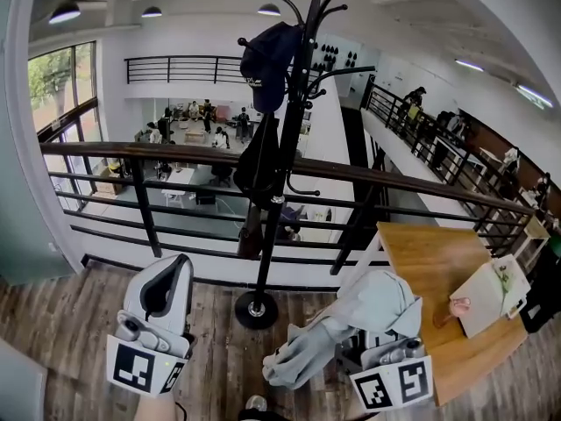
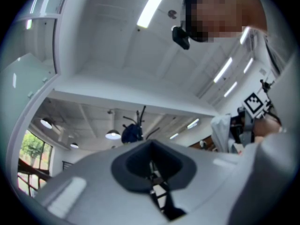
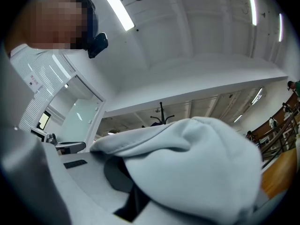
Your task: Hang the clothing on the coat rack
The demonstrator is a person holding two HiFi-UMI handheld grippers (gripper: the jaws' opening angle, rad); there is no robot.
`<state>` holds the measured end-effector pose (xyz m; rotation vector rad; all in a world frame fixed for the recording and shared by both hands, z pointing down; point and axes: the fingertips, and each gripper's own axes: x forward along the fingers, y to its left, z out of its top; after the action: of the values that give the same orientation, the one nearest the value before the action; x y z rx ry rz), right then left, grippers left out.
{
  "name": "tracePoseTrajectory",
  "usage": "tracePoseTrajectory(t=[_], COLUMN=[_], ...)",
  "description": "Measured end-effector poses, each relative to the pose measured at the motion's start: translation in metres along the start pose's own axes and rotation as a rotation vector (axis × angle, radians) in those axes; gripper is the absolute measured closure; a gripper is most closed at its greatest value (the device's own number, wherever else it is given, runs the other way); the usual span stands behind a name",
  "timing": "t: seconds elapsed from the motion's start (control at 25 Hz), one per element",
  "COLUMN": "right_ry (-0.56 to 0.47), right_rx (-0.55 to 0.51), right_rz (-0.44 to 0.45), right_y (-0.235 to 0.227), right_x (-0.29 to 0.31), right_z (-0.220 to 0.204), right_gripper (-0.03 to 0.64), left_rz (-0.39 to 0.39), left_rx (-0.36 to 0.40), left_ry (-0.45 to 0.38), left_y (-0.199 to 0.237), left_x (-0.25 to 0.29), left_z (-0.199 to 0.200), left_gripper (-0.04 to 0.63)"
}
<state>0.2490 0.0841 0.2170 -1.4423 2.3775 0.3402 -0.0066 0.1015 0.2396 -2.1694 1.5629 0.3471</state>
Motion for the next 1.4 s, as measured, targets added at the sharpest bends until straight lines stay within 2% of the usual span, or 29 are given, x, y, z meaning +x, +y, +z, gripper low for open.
tracePoseTrajectory(t=[0.52, 0.92, 1.4], right_ry=[0.003, 0.048, 0.040], right_rx=[0.012, 0.026, -0.028], right_rz=[0.049, 0.058, -0.060], right_y=[-0.050, -0.062, -0.063], right_x=[0.075, 0.124, 0.198], right_z=[-0.036, -0.072, -0.097], right_gripper=[0.604, 0.604, 0.604], left_rz=[0.011, 0.025, -0.100], left_rx=[0.029, 0.008, -0.045], left_ry=[0.010, 0.051, 0.014], left_y=[0.005, 0.032, 0.095], left_x=[0.075, 0.106, 0.185], left_z=[-0.042, -0.084, -0.132], left_gripper=[0.589, 0.589, 0.589])
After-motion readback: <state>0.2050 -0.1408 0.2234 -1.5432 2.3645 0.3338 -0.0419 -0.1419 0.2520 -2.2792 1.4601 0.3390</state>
